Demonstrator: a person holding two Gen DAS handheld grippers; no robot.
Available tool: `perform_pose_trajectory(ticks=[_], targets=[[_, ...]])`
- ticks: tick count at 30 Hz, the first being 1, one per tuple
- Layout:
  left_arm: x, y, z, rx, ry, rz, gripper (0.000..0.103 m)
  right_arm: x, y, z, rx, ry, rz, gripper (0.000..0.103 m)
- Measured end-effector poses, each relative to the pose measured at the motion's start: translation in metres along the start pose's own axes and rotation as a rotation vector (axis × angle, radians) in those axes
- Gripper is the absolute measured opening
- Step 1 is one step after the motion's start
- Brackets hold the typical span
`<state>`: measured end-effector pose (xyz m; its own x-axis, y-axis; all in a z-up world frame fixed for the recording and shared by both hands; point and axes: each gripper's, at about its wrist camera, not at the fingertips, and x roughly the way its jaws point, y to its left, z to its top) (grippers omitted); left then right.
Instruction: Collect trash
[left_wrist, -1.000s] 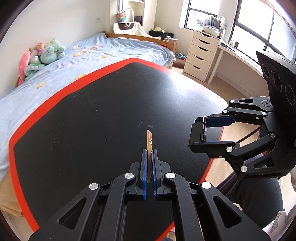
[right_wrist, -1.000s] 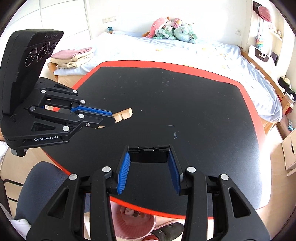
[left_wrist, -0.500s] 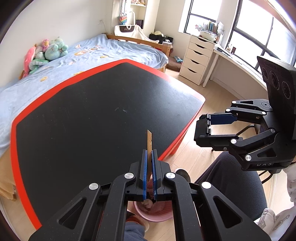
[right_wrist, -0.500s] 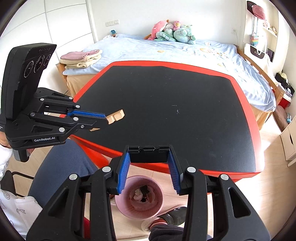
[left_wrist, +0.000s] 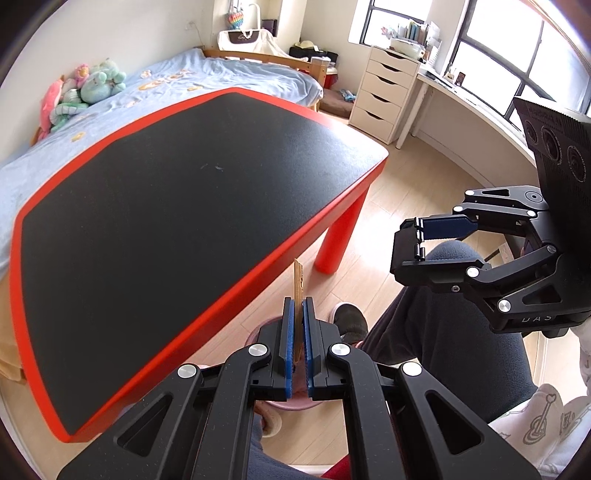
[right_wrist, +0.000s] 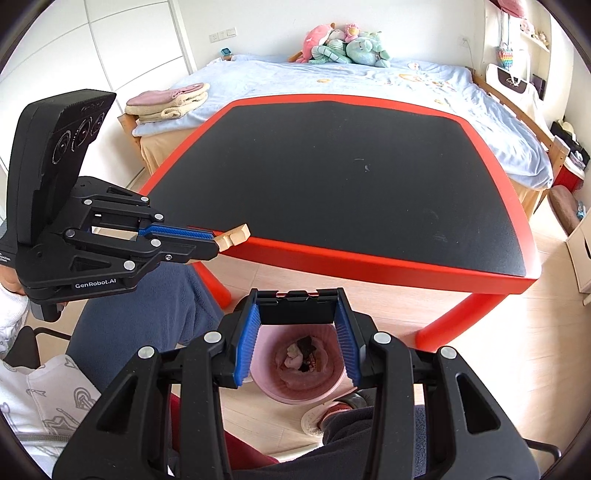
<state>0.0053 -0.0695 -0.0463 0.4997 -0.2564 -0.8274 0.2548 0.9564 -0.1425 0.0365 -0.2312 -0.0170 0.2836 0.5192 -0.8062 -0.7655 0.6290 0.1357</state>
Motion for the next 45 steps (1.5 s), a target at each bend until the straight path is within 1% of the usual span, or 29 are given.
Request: perform_pose_trajectory(ticks=[6,11,12,13,14,15,16,17,18,20,22,27,35,38,41,45], targets=[[0.002,-0.005,-0.008,0.0,0.013,-0.011,0.005,0.001,0.004,-0.007,-0.003,0.006,0.006,0.039],[0.001,-0.008,-0.01,0.006,0.009,-0.014,0.005,0.001,0.004,-0.008,-0.006,0.009,0.017,0.04],[0.0,-0.007,-0.009,0.007,0.007,-0.009,0.011,0.002,0.004,-0.007,-0.007,0.017,0.019,0.049],[0.001,-0.007,-0.009,0.007,0.012,-0.007,0.019,0.003,0.004,-0.006,-0.011,0.02,0.017,0.064],[0.002,-0.007,-0.009,0.003,0.013,-0.003,0.027,0.003,0.004,-0.006,-0.012,0.017,0.016,0.071],[0.002,-0.005,-0.009,-0.006,0.008,0.001,0.051,0.003,0.004,-0.007,-0.01,0.015,0.015,0.077],[0.001,-0.004,-0.009,-0.015,0.001,0.005,0.069,0.003,0.003,-0.007,-0.006,0.015,0.011,0.081],[0.0,-0.003,-0.009,-0.021,-0.007,0.011,0.078,0.004,0.002,-0.007,-0.002,0.016,0.0,0.084],[-0.001,-0.002,-0.01,-0.025,-0.018,0.02,0.09,0.004,0.001,-0.008,0.002,0.016,-0.009,0.088],[-0.003,-0.001,-0.009,-0.034,-0.02,0.032,0.091,0.004,-0.002,-0.008,0.016,0.016,-0.019,0.089],[-0.003,0.002,-0.01,-0.045,-0.022,0.041,0.095,0.005,-0.004,-0.009,0.027,0.017,-0.028,0.09],[-0.008,0.003,-0.011,-0.062,-0.035,0.05,0.095,0.004,-0.005,-0.01,0.046,0.007,-0.031,0.091],[-0.012,0.006,-0.009,-0.086,-0.039,0.038,0.095,0.002,-0.006,-0.007,0.071,0.006,-0.02,0.094],[-0.016,0.008,-0.007,-0.087,-0.047,0.057,0.095,0.002,-0.008,-0.004,0.094,0.008,-0.016,0.095],[-0.021,0.012,-0.003,-0.104,-0.061,0.07,0.095,0.0,-0.009,0.001,0.102,-0.001,-0.024,0.095],[-0.029,0.023,0.006,-0.123,-0.081,0.089,0.095,-0.006,-0.011,0.017,0.098,-0.039,-0.04,0.096]])
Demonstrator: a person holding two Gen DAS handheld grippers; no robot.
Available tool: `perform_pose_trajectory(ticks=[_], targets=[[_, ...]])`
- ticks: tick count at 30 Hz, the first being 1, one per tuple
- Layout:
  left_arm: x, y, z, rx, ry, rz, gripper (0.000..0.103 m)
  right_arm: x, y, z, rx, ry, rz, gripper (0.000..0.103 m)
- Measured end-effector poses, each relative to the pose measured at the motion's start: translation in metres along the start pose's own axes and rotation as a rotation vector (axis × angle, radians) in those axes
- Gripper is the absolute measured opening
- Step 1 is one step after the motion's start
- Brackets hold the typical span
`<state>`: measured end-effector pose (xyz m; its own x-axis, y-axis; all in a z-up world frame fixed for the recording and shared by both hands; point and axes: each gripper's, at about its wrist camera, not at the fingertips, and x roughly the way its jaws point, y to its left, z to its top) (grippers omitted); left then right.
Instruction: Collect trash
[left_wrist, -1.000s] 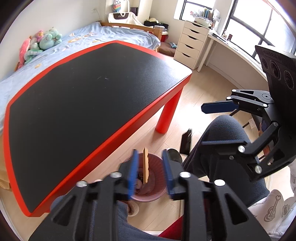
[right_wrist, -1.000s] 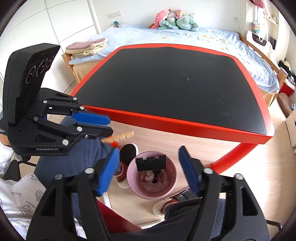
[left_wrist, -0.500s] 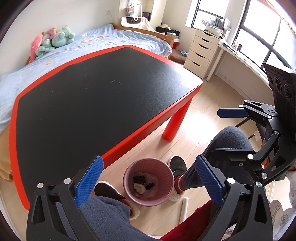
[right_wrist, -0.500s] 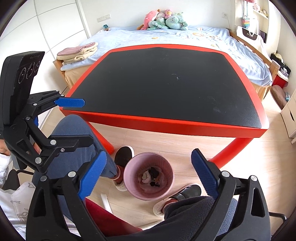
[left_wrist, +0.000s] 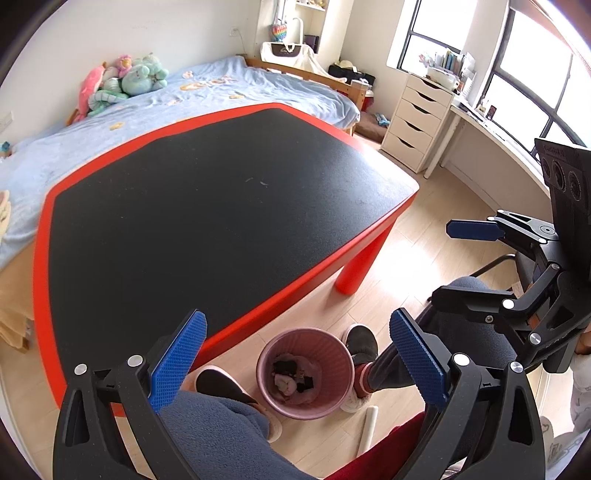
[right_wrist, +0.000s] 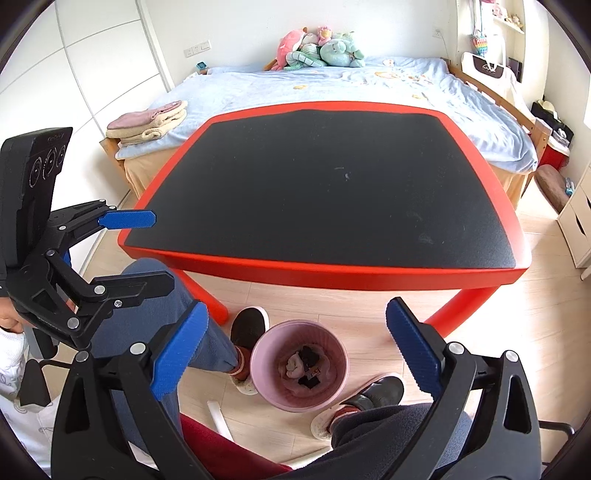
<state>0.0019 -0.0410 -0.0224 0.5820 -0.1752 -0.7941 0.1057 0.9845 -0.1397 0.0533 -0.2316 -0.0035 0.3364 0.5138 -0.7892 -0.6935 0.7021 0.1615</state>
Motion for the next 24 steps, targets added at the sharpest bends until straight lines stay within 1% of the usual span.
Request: perform_pose_trajectory(ticks=[7,13,15,21,24], targets=[[-0.012,0.017,0.021,-0.017,-0.052,0.046,0.095,-0.01,-0.004,0.038,-0.008,-0.078,-0.017,0.098],[-0.022,0.031,0.038,-0.044,-0.101,0.09,0.095,-0.014,-0.006,0.07,-0.018,-0.12,-0.036,0.098],[-0.027,0.037,0.044,-0.062,-0.116,0.115,0.095,-0.014,-0.007,0.081,-0.015,-0.13,-0.037,0.098],[-0.036,0.05,0.054,-0.112,-0.152,0.134,0.097,-0.016,-0.006,0.105,-0.022,-0.157,-0.042,0.099],[-0.037,0.054,0.057,-0.137,-0.15,0.151,0.097,-0.014,-0.003,0.11,-0.03,-0.16,-0.042,0.099]])
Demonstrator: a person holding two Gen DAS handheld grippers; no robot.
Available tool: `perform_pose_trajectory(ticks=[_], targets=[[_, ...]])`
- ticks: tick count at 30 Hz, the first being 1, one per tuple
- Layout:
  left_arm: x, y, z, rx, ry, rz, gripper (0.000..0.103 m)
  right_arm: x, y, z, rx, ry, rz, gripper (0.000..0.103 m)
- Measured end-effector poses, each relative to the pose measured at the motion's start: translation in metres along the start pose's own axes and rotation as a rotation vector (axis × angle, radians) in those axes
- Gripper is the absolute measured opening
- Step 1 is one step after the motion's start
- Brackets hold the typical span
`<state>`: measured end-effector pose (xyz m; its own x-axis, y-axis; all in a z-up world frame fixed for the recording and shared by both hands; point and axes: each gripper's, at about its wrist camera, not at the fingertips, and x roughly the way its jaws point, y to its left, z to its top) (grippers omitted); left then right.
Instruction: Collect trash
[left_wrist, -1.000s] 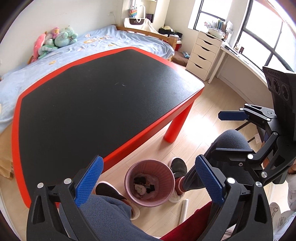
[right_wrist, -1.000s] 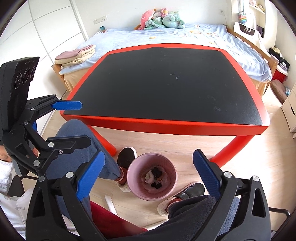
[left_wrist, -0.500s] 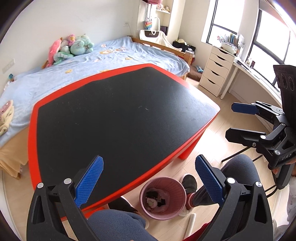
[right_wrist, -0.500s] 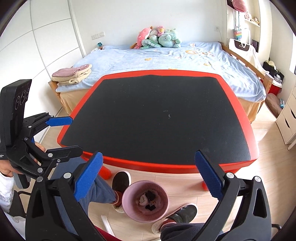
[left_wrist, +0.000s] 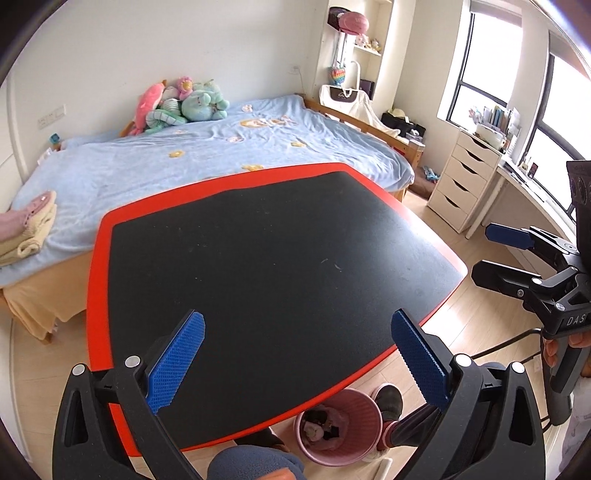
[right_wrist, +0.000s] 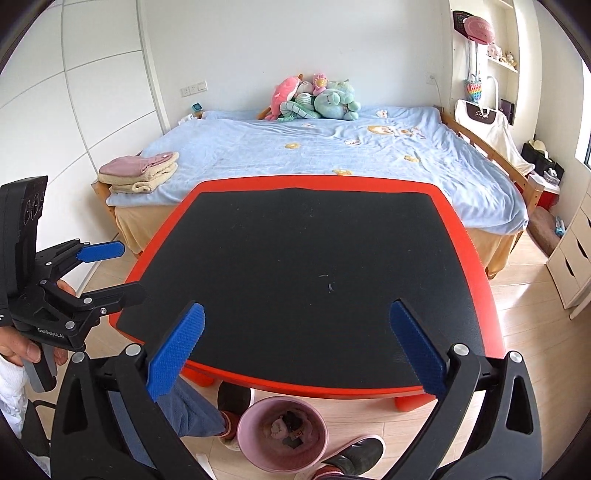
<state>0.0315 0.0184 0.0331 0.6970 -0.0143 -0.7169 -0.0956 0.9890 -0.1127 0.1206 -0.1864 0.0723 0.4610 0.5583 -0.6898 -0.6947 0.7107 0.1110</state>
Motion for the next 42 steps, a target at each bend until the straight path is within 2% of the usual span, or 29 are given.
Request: perform_pose_trajectory(ticks=[42], targets=[[-0.002,-0.01,0.0,0.005,0.011,-0.02,0.097,0.004,0.001,-0.007,-0.009,0.014,0.005,0.099]])
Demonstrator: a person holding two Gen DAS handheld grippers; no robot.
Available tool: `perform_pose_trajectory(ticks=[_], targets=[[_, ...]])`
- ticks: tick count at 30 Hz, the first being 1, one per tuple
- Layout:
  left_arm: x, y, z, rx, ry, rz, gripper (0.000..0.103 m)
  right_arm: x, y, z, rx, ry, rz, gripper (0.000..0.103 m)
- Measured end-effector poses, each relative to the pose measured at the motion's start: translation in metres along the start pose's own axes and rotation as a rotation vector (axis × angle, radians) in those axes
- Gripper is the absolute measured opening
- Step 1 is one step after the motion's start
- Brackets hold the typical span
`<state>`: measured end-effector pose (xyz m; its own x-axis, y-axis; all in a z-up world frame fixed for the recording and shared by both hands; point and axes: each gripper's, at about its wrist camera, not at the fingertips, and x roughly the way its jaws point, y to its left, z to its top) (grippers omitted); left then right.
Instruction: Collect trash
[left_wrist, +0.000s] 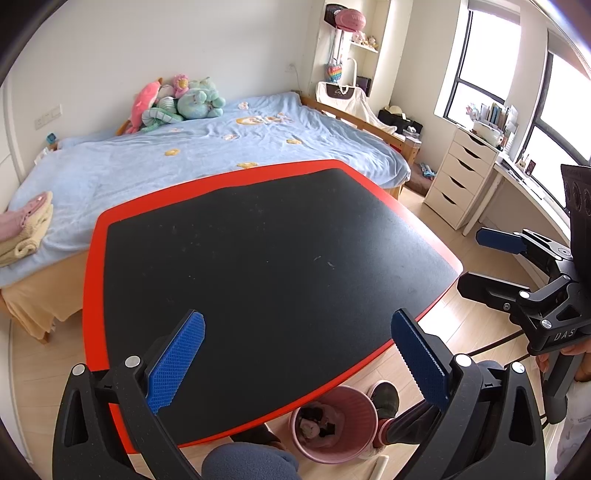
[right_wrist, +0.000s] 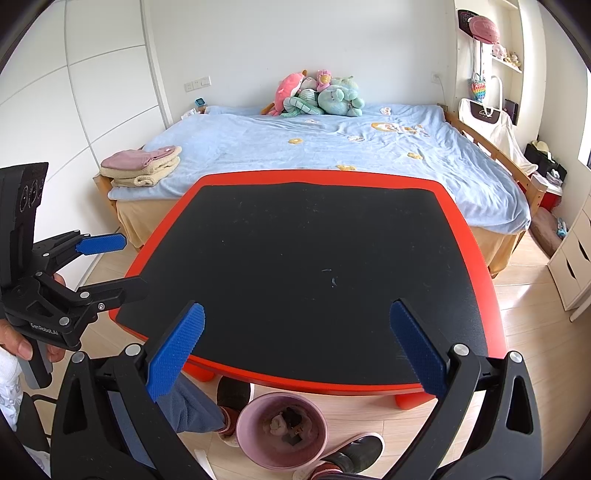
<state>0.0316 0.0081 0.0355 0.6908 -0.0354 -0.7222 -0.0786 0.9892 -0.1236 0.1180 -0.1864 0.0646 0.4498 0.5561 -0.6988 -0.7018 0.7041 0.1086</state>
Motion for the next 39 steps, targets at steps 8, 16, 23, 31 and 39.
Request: perform_pose_trajectory(ticks=[8,16,23,31,39], targets=[[0.0015,0.0012,-0.0015,0.001,0.003,0.001,0.097,0.0004,0.0002,-0.0006,-0.001,0.0,0.0,0.099],[0.0032,0.0039,-0.0036,0.001,0.007,0.002,0.097,0.0011,-0.0003,-0.0026,-0.004,0.005,0.001,0.099],[0.004,0.0055,-0.0042,-0.001,0.009,0.001,0.097,0.0025,-0.0014,-0.0053,-0.007,0.01,0.0,0.099],[0.0064,0.0087,-0.0063,-0.006,0.015,-0.005,0.097,0.004,-0.0009,-0.0044,-0.008,0.015,0.0,0.099],[0.008,0.0093,-0.0072,0.008,0.025,0.02,0.097,0.0049,-0.0019,-0.0065,-0.01,0.019,0.001,0.099]])
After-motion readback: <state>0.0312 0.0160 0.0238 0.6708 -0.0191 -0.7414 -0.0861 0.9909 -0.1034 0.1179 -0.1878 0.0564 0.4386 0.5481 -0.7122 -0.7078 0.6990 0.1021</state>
